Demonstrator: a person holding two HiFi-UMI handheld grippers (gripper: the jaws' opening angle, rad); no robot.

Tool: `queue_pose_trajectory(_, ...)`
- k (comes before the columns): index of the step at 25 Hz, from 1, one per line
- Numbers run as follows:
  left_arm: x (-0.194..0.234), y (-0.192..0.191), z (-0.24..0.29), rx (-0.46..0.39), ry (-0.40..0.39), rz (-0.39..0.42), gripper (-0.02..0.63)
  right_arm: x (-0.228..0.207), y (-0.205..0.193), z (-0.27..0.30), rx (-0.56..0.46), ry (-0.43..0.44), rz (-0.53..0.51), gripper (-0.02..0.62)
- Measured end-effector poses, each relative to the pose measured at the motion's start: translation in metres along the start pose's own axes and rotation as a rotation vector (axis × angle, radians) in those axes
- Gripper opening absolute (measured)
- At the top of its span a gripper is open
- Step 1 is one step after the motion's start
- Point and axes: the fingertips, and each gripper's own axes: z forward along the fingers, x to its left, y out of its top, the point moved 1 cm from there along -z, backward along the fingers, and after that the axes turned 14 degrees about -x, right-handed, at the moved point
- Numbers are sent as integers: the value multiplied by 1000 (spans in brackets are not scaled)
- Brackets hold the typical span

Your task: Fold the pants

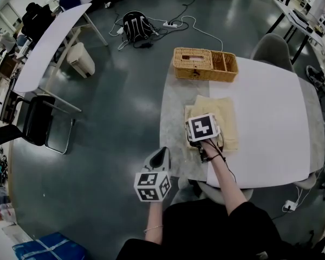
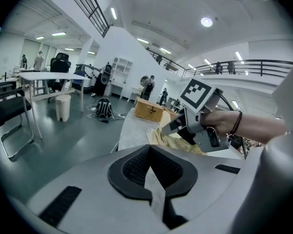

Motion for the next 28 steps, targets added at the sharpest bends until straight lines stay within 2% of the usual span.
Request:
queue_pose_trajectory(2, 0, 0, -1, -1, 2, -1, 8, -12, -5, -5, 38, -72, -39, 79)
queue_pose_trajectory(8, 2, -1, -7, -5, 11, -2, 8, 8, 1, 3, -52, 16, 27, 148)
queue_pose_trajectory(13, 1, -1, -10, -1, 10, -3, 8, 3, 9, 0, -146, -28, 9, 214)
queue_pose_trajectory(21, -2, -5, -16, 5, 5, -1, 8, 4, 12, -8, -258, -55, -16, 224)
queue_pose_trajectory(25, -8, -3, -16, -3, -5, 2, 8, 1, 19, -23, -318, -22, 26, 225)
queue_pose_trajectory(28, -14, 2, -13, -14, -19, 7, 8, -6, 29, -43, -385, 37, 91, 225)
